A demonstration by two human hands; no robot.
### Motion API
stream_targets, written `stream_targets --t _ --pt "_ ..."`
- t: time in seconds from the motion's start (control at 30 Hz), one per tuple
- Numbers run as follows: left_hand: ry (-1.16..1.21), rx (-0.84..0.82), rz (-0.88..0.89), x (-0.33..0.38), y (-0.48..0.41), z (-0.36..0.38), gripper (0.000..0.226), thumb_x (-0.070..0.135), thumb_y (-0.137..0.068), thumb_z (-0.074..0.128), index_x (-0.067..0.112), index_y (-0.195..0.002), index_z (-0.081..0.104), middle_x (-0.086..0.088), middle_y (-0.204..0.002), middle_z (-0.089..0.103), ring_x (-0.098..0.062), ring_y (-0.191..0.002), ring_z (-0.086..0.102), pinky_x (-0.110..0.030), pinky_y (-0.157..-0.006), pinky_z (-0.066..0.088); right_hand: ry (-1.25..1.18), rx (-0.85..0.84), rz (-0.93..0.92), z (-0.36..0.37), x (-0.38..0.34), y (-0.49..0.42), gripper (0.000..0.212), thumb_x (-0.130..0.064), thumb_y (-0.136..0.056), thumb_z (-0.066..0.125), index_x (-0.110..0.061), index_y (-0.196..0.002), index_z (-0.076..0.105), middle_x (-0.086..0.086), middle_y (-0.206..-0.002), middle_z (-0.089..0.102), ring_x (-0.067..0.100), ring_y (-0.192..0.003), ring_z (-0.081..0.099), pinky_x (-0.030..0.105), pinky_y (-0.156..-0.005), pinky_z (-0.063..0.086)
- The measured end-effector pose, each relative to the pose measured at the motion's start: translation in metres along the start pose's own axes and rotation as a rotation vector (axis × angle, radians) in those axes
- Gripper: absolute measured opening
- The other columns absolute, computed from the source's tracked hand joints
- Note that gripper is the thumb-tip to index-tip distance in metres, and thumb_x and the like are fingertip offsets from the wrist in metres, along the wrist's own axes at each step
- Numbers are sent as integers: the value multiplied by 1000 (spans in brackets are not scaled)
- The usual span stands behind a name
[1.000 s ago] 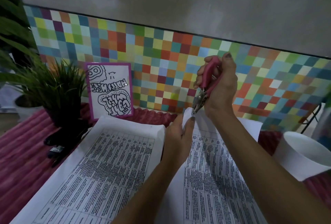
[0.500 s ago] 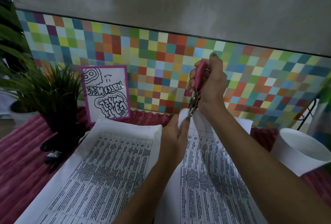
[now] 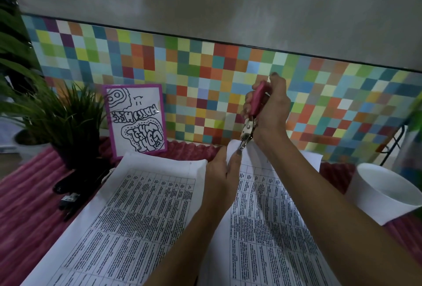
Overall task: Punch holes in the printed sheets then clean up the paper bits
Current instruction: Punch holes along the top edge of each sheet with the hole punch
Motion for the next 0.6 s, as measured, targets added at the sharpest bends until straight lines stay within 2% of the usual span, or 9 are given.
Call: stream_targets --t 0.1,0.2,0.27,0.37,0.47,0.6 --pt "-2 1 18 0 0 1 23 19 -103 47 31 -85 54 11 -46 35 -7 -39 30 -14 -42 23 6 -72 56 2 4 0 42 -38 -98 43 -1 -91 62 10 -59 56 19 -44 47 27 -47 41" --pt "-23 33 28 -1 1 -2 17 21 -103 47 20 -94 61 12 -47 38 -6 -41 35 -12 -45 26 42 -142 54 2 5 2 43 -37 -97 43 0 -100 63 11 -63 58 20 -49 49 28 -48 44" --pt "-8 60 28 -2 1 -5 20 24 -102 46 19 -88 60 13 -51 43 -6 -45 42 -12 -49 32 99 -150 -19 -1 -1 3 38 -34 -94 46 -1 -99 64 13 -64 58 21 -48 50 30 -48 46" --pt "-11 78 45 1 0 -10 25 23 -100 47 28 -77 51 6 -53 43 -9 -48 43 -20 -47 34 165 -133 -104 -9 -10 3 43 -36 -88 45 -1 -99 66 15 -66 60 23 -48 50 31 -48 47" --pt "-14 55 42 2 1 -9 30 18 -102 48 29 -75 50 2 -52 43 -12 -47 42 -21 -46 35 156 -77 -62 -24 -12 -1 40 -37 -91 45 -5 -91 68 15 -65 59 23 -48 49 29 -48 45" --pt "-1 49 29 -2 0 -9 27 25 -101 47 27 -75 52 -11 -56 45 -21 -47 42 -37 -47 37 131 -7 -22 -43 -22 -6 40 -35 -98 41 -4 -86 65 12 -61 57 21 -45 46 28 -45 40"
Point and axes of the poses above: each hand's wrist, its own y-axis away from the middle knuckle, its own z-axis out of the palm, x = y × z, the point moved 10 cm from there along -y, towards the middle knuckle
